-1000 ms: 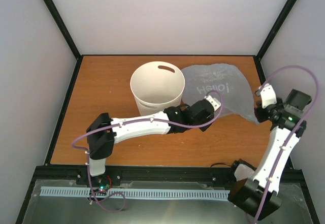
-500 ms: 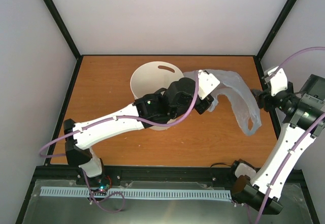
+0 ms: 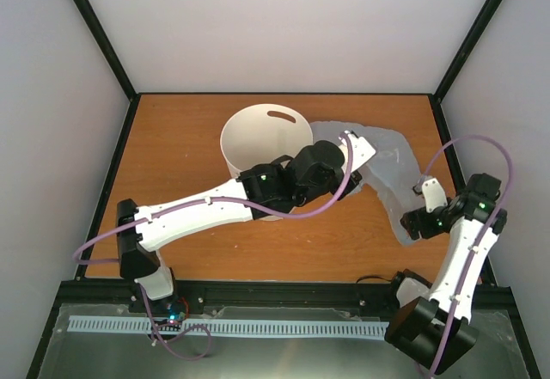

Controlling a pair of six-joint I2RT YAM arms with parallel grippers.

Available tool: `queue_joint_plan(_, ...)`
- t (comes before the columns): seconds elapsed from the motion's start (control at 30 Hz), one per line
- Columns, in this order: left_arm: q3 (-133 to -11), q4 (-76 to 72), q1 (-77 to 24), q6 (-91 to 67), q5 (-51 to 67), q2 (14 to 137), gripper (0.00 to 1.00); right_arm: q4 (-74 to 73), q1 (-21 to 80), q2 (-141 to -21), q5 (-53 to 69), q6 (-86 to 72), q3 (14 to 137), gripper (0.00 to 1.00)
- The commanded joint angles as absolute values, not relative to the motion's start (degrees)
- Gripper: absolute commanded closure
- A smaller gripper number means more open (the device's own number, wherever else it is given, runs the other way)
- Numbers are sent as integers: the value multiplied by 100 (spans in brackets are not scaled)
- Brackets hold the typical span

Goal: Put the trash bags into the trash bin

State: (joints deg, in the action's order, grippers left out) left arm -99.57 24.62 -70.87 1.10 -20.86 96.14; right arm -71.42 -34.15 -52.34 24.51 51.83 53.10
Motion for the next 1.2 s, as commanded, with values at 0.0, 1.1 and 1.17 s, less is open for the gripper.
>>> queue_joint_plan(0.0,-9820,2601,-7064,141,-2188,9695,99,-6340,-3458,-5221,2024,5192,4683,12)
queue_joint_plan(1.1,-9728,2457,-6874,38,-2101,9784,99,-6131,-3458,-5442,2617,5261,5103,97)
queue_joint_plan(1.17,-9818,2501,-6873,65,-2113,9814,99,-6249,-3457,-5468,2818,5214,5359,97)
